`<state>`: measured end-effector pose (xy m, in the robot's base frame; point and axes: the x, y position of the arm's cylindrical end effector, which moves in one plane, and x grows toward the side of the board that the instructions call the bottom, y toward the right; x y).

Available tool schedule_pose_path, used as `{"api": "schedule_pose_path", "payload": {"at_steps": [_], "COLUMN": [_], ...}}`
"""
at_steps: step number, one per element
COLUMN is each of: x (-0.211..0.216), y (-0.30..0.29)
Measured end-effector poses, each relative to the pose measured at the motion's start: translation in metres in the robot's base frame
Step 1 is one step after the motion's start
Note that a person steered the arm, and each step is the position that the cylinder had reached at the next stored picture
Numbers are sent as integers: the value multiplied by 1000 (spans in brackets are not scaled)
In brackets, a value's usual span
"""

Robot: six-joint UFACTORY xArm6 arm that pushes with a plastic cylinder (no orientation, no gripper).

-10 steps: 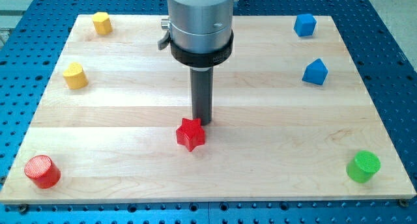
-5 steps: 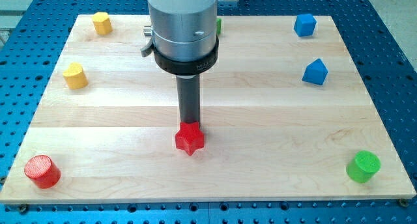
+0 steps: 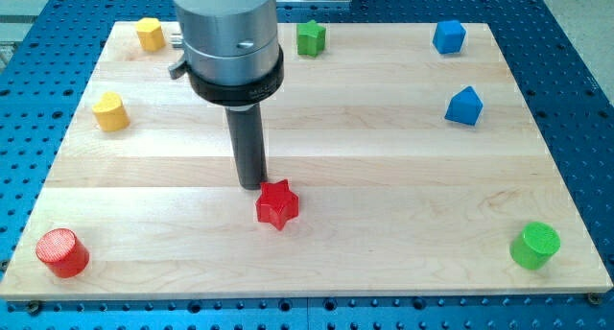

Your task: Slide the red star to the bottom center of the board

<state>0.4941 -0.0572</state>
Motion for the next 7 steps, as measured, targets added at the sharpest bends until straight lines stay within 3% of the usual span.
{"api": "schedule_pose_path", "payload": {"at_steps": [2,4,5,6,7], "x": [2,61,26,20,80], "y": [4,42,52,80,89]}}
